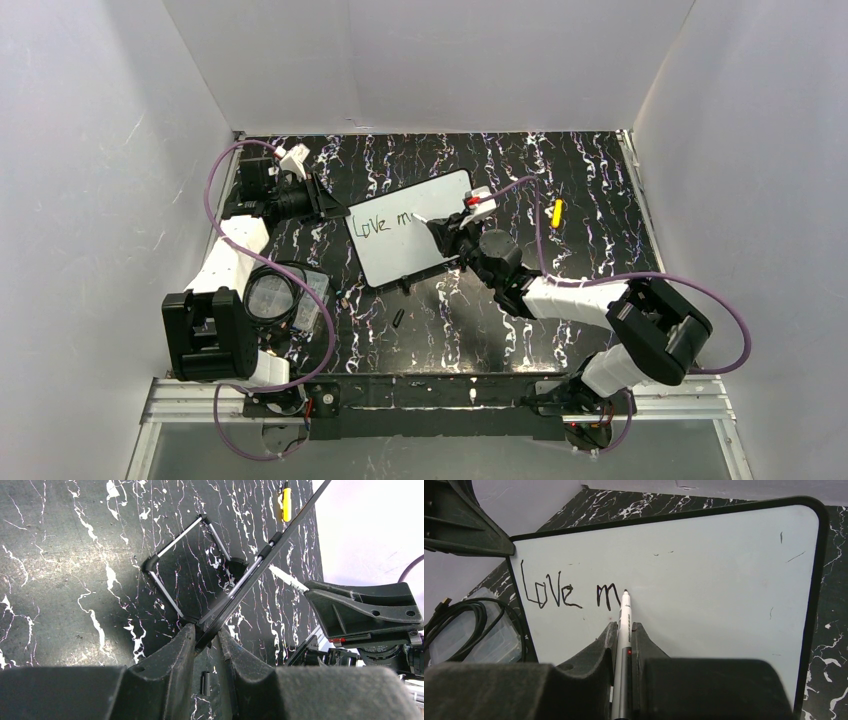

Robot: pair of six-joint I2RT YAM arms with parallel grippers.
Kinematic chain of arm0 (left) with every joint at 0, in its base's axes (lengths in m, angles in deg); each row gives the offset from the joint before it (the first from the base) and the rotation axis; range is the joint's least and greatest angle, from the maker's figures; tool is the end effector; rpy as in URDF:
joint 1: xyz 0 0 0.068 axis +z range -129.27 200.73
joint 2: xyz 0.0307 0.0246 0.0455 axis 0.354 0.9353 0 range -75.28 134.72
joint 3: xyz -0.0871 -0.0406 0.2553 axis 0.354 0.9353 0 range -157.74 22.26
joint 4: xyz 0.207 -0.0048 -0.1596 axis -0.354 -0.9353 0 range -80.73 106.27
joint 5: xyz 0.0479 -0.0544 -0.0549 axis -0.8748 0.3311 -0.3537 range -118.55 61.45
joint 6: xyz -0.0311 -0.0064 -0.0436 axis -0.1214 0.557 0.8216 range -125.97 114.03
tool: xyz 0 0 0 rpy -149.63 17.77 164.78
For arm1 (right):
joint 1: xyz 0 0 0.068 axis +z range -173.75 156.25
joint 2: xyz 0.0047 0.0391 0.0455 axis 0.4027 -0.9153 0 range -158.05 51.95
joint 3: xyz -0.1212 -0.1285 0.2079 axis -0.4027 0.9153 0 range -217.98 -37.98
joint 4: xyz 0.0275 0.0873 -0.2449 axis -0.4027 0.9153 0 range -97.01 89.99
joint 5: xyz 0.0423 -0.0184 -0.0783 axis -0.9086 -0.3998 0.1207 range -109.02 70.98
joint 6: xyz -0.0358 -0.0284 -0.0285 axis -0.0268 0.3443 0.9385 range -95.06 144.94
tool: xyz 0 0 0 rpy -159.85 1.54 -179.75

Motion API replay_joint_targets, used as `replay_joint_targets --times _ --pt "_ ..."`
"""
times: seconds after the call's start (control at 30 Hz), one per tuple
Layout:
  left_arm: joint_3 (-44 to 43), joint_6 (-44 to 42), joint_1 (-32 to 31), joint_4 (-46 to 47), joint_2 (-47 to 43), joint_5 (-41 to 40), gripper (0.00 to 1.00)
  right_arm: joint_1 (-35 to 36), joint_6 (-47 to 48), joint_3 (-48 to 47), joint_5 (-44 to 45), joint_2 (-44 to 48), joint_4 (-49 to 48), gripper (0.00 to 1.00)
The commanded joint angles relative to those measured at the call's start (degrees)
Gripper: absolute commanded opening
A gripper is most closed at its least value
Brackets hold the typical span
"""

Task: Write a sentence on the whiteboard

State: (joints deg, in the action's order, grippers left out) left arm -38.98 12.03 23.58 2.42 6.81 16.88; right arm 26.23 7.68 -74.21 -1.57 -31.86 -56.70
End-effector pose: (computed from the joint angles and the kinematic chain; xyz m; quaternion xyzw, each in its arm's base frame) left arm 0.3162 -0.0097 0.2875 0.0284 0.8360 -0.3955 0.3792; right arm 0.2068 0.2298 0.2397 -0.0884 0.6889 0.3063 0.6510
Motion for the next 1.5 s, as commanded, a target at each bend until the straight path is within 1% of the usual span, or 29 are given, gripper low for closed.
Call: replay_joint_targets --times 0.0,0.27,0.47,0.67,0.83,1.1,1.47 --pt "-1.88 -0.15 -0.24 -1.36 -0.3 2.12 0.2 -0.56 1.82 -2.71 1.66 -0.65 -3.72 0.01" --pt "-1.93 -0.02 -0.21 -1.4 -0.26 2.21 0.2 -0.58 2.68 -3.17 -1.68 -1.25 -2.87 0.01" --pt "-1.96 0.0 -0.2 -1.36 -0.34 2.25 0.2 -0.53 1.87 -1.47 -3.56 -0.81 -1.33 0.01" --pt "-1.95 -0.04 -0.22 -1.36 -0.35 2.29 0.2 -0.49 1.22 1.37 -2.01 0.93 -0.38 0.01" --pt "-1.95 -0.03 -0.25 -1.36 -0.33 2.21 0.2 -0.5 1.24 1.69 -0.73 1.32 0.04 0.01" --pt "-1.94 -0.07 -0.22 -1.4 -0.3 2.21 0.2 -0.54 2.24 0.24 1.3 1.08 -1.47 0.01" --pt "-1.96 -0.03 -0.26 -1.36 -0.34 2.29 0.2 -0.49 3.31 -2.24 1.84 0.15 -3.44 0.01"
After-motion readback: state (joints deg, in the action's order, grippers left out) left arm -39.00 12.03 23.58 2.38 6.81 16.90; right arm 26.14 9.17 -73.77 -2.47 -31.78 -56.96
